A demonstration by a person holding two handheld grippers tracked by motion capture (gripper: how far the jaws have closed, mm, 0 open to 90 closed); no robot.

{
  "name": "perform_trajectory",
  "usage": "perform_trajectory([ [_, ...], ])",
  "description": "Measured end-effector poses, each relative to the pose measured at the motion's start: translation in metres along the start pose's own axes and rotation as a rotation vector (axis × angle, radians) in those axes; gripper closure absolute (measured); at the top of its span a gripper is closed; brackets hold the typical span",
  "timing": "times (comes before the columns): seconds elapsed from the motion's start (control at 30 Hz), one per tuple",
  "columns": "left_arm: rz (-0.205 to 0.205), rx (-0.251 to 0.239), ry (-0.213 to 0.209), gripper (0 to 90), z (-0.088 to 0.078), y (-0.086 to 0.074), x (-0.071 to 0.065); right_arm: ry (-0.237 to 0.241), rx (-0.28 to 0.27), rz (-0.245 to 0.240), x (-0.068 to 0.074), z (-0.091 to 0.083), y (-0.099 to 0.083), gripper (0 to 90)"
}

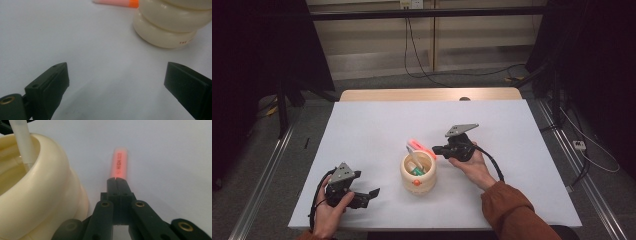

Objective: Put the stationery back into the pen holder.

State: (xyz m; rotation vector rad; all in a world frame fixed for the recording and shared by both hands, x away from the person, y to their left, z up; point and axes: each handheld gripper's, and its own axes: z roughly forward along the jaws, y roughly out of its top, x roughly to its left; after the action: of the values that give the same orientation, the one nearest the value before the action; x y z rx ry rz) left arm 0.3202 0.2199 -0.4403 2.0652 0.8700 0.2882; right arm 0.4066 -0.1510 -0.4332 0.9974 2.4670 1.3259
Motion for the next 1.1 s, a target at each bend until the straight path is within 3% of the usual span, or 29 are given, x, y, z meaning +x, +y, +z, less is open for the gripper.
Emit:
perform_trajectory([
  [0.13,0.003,0.005,0.002,5.8,-0.001,0.001,0.000,0.020,-0.010,-0.008,0.003,0.005,0.001,90.0],
  [0.33,0.000,-0.001,0.002,5.8,-0.001,0.000,0.001,0.049,0.018,-0.028,0.007,0.013,0.000,90.0],
  [0.57,0.000,0.003,0.005,5.8,-0.001,0.000,0.001,0.068,0.027,-0.048,0.008,0.013,0.003,90.0],
  [1.1,0.000,-0.002,0.005,5.8,-0.002,0.000,0.001,0.103,0.111,-0.069,0.006,0.032,-0.001,90.0],
])
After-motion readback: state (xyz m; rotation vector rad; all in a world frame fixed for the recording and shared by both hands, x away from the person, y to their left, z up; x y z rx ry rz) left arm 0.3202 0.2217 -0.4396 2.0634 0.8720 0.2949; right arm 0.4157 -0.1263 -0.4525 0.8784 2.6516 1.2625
